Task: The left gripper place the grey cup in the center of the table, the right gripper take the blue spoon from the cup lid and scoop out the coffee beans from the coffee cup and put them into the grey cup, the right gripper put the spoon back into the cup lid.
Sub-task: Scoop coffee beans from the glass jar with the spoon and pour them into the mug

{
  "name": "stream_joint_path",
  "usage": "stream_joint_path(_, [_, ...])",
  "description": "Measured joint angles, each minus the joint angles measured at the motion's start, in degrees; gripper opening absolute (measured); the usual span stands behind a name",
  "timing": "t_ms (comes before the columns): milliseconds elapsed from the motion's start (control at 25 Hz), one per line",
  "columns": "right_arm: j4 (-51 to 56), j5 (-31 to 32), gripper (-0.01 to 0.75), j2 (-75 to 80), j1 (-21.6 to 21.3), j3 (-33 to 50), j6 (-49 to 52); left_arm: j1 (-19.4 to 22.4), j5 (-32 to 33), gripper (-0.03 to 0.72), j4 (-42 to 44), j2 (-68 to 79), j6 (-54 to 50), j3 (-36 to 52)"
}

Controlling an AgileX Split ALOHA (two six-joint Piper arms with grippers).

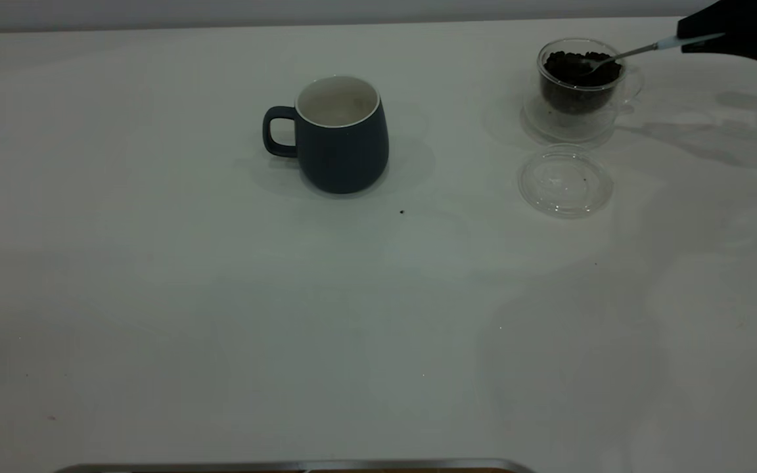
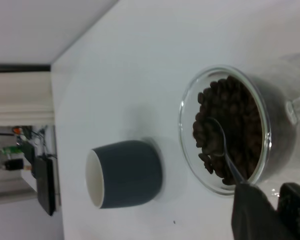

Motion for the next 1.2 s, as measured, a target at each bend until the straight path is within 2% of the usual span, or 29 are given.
stream_joint_path(200, [1.6, 1.4, 0.104, 1.1, -1.6, 0.0, 0.0, 0.0, 0.0, 0.588, 0.0, -0.1, -0.1, 0.0])
stream_joint_path(520, [5.9, 1.7, 0.104, 2.4, -2.0, 0.0, 0.0, 0.0, 0.0, 0.588, 0.0, -0.1, -0.1, 0.0])
stream_joint_path(1000, [4.2, 2.1, 0.104, -1.5, -2.2, 0.0, 0.8, 0.0, 0.0, 0.588, 0.0, -0.1, -0.1, 0.0])
stream_joint_path(1200, [3.5, 2.1, 0.104, -1.8, -1.0, 0.0, 1.7, 0.0, 0.0, 0.588, 0.0, -0.1, -0.1, 0.0])
